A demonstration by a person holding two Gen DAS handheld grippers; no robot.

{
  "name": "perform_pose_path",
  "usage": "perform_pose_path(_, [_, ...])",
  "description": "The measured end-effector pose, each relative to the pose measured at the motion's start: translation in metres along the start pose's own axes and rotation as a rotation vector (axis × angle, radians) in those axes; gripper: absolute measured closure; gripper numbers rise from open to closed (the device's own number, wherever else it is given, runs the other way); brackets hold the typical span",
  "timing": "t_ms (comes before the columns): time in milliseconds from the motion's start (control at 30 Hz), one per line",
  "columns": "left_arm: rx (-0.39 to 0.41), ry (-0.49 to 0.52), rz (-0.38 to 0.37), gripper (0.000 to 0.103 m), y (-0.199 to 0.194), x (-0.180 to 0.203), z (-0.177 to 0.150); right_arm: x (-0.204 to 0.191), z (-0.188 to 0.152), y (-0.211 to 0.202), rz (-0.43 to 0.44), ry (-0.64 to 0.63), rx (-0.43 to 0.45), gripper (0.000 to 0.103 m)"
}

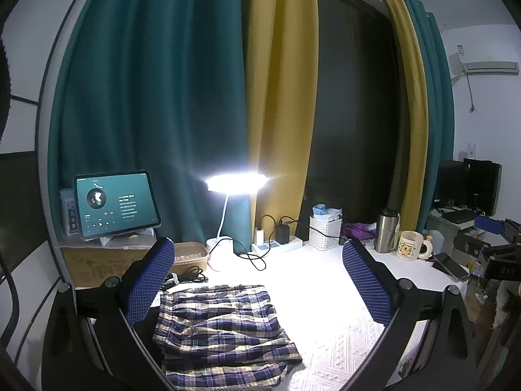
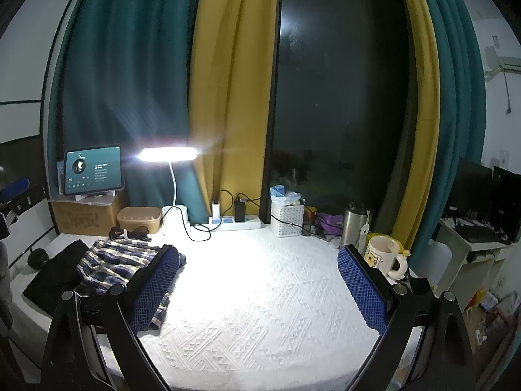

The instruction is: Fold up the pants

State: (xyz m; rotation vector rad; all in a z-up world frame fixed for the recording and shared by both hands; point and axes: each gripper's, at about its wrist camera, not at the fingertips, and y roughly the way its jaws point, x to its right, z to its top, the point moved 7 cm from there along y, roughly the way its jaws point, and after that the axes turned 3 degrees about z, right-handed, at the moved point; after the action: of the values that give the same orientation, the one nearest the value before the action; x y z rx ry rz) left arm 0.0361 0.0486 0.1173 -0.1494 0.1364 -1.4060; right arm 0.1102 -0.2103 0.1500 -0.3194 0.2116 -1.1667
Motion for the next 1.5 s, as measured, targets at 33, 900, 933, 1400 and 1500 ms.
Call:
perform_pose_path(33, [0.000, 0.000, 0.001, 0.001, 0.000, 0.000, 0.000, 0.000, 0.000, 0.000, 0.000, 0.000, -0.001, 0.004])
perform_pose_path(900, [-0.022, 0.011, -0.014, 0.001, 0.008, 0.004, -0.006, 0.004, -0.005, 0.003, 0.001, 0.013, -0.010, 0.004])
perform_pose_path(933, [-0.022, 0.011, -0.014, 0.001, 0.009, 0.004, -0.006, 0.004, -0.005, 0.003, 0.001, 0.013, -0.011, 0.004])
perform_pose_path(1400, [-0.031, 0.009, -0.024, 0.001, 0.014, 0.006, -0.008, 0.003, -0.007, 0.004, 0.001, 0.013, -0.010, 0.004])
perform_pose_path(1500, [-0.031, 0.008, -0.023, 0.001, 0.014, 0.006, -0.008, 0.002, -0.007, 0.004, 0.000, 0.014, -0.011, 0.004])
